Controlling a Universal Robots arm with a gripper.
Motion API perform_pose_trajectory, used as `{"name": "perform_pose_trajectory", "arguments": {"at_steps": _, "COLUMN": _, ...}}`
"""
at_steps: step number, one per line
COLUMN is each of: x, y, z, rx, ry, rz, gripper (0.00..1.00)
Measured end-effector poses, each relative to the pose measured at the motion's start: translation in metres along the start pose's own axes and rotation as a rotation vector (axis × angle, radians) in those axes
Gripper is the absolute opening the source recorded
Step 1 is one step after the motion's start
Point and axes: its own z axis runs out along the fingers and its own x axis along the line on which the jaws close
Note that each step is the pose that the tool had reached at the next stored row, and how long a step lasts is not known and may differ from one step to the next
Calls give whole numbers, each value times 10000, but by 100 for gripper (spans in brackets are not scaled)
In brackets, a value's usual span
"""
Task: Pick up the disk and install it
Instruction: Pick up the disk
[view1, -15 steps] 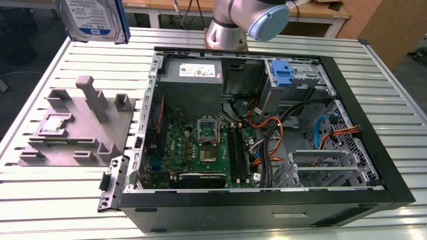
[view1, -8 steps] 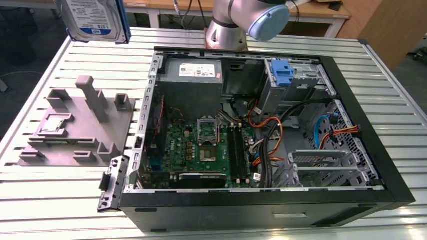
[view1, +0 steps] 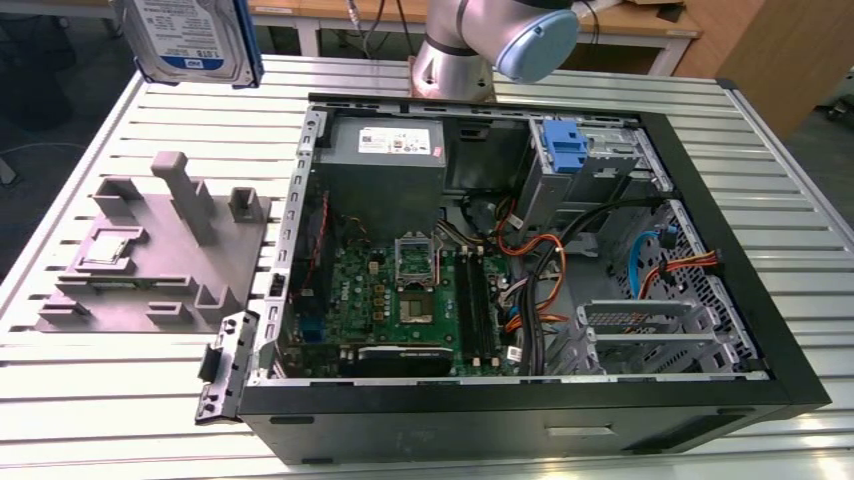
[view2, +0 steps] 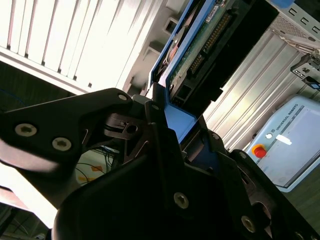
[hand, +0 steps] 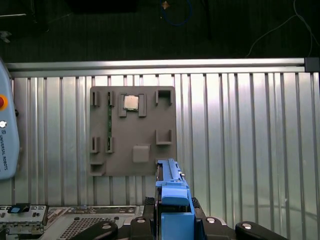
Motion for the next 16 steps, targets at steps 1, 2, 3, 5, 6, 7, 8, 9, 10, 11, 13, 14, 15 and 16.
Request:
{"name": "perform_pose_trajectory", "arguments": {"at_steps": 1, "x": 0, "y": -3, "z": 0, "rx": 0, "ry": 0, "rz": 0, "gripper": 36}}
{"name": "perform_pose_trajectory", "arguments": {"at_steps": 2, "x": 0, "y": -6, "z": 0, "rx": 0, "ry": 0, "rz": 0, "gripper": 36}}
{"name": "perform_pose_trajectory", "arguments": {"at_steps": 3, "x": 0, "y": -8, "z": 0, "rx": 1, "ry": 0, "rz": 1, "gripper": 36}}
{"name": "perform_pose_trajectory", "arguments": {"at_steps": 5, "x": 0, "y": -13, "z": 0, "rx": 1, "ry": 0, "rz": 0, "gripper": 36}}
{"name": "perform_pose_trajectory", "arguments": {"at_steps": 6, "x": -1, "y": -15, "z": 0, "rx": 0, "ry": 0, "rz": 0, "gripper": 36}}
{"name": "perform_pose_trajectory", "arguments": {"at_steps": 7, "x": -1, "y": -17, "z": 0, "rx": 0, "ry": 0, "rz": 0, "gripper": 36}}
{"name": "perform_pose_trajectory", "arguments": {"at_steps": 8, "x": -1, "y": -19, "z": 0, "rx": 1, "ry": 0, "rz": 1, "gripper": 36}}
{"name": "perform_pose_trajectory", "arguments": {"at_steps": 9, "x": -1, "y": -22, "z": 0, "rx": 0, "ry": 0, "rz": 1, "gripper": 36}}
{"name": "perform_pose_trajectory", "arguments": {"at_steps": 10, "x": -1, "y": -23, "z": 0, "rx": 0, "ry": 0, "rz": 1, "gripper": 36}}
{"name": "perform_pose_trajectory", "arguments": {"at_steps": 11, "x": -1, "y": -34, "z": -1, "rx": 0, "ry": 0, "rz": 0, "gripper": 36}}
{"name": "perform_pose_trajectory", "arguments": {"at_steps": 13, "x": -2, "y": -46, "z": 0, "rx": 1, "ry": 0, "rz": 0, "gripper": 36}}
{"name": "perform_pose_trajectory", "arguments": {"at_steps": 14, "x": -2, "y": -48, "z": -1, "rx": 0, "ry": 0, "rz": 0, "gripper": 36}}
{"name": "perform_pose_trajectory", "arguments": {"at_steps": 15, "x": -2, "y": -51, "z": -1, "rx": 0, "ry": 0, "rz": 0, "gripper": 36}}
{"name": "perform_pose_trajectory", "arguments": {"at_steps": 16, "x": -2, "y": -58, "z": -1, "rx": 0, "ry": 0, "rz": -1, "gripper": 36}}
